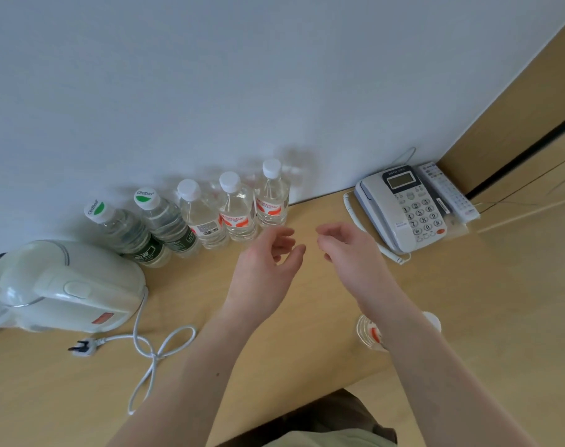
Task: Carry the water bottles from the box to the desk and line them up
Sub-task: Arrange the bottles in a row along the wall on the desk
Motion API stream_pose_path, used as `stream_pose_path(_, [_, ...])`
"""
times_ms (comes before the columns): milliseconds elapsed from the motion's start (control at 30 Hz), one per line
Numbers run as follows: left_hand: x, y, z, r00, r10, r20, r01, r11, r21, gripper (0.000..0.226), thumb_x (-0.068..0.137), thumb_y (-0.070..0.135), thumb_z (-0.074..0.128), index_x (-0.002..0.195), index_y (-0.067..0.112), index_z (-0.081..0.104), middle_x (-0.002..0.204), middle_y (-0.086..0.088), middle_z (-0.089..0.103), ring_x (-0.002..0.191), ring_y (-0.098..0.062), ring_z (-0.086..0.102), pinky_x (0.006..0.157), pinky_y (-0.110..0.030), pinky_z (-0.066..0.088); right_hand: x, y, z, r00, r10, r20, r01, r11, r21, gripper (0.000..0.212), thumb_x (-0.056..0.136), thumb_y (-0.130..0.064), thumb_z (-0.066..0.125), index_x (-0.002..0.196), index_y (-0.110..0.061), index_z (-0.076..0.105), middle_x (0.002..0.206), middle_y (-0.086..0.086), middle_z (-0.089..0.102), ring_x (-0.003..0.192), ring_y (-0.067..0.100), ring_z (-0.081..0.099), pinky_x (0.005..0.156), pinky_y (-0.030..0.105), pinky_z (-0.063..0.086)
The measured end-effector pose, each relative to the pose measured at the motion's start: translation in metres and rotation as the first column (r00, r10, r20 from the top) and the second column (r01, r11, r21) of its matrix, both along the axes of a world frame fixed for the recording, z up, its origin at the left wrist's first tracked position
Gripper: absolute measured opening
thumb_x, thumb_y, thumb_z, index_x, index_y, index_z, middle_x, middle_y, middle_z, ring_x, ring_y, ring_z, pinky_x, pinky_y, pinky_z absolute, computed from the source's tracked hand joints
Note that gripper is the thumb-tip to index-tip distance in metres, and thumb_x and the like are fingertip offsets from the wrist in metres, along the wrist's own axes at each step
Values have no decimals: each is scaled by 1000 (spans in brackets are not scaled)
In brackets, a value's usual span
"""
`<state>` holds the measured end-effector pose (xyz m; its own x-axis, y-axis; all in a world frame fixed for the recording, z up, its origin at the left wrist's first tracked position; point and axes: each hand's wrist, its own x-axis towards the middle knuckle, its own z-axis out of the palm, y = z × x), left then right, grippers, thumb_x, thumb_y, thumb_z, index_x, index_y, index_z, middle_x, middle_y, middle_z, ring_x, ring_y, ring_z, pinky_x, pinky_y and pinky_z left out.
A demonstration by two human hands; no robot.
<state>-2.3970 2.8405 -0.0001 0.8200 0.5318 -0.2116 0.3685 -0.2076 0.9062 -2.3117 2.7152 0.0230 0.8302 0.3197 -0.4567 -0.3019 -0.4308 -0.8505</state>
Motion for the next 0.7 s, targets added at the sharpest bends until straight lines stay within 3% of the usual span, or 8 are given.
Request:
stream_pose_path(133, [-8, -9, -2, 998, -60, -26, 60, 998, -9, 21, 93, 27, 72, 111, 33, 63, 101, 15, 71, 94, 3, 67, 89, -23, 54, -19, -15, -2, 999, -17, 32, 16, 1000, 14, 15, 97, -25, 61, 105, -36, 67, 104, -23, 67, 97, -2, 63, 76, 19, 45])
stream_pose_path(267, [-14, -20, -2, 993, -117, -25, 115, 992, -59, 15, 95, 28, 71, 106, 35, 63, 96, 17, 71, 86, 10, 66, 70, -5, 47, -36, -27, -7, 998, -34, 50, 32, 999, 38, 19, 97, -20, 60, 108, -34, 68, 103, -21, 69, 91, -16, 61, 72, 10, 44])
stream_pose_path(400, [-18, -29, -6, 988, -147, -45, 144, 988, -64, 12, 95, 32, 70, 105, 37, 65, 97, 20, 71, 86, 13, 64, 66, -1, 43, -51, -40, -11, 996, -51, 68, 49, 998, 36, 18, 97, -21, 61, 111, -31, 67, 103, -21, 68, 91, -22, 57, 67, -3, 41])
stream_pose_path(700, [-17, -54, -8, 966, -258, -15, 255, 961, -102, 9, 96, 35, 70, 102, 38, 65, 97, 16, 74, 87, 6, 68, 68, -5, 46, -66, -75, 6, 973, -132, 191, 132, 991, 13, 23, 95, -28, 66, 117, -36, 64, 110, -21, 66, 104, -13, 59, 83, 12, 44])
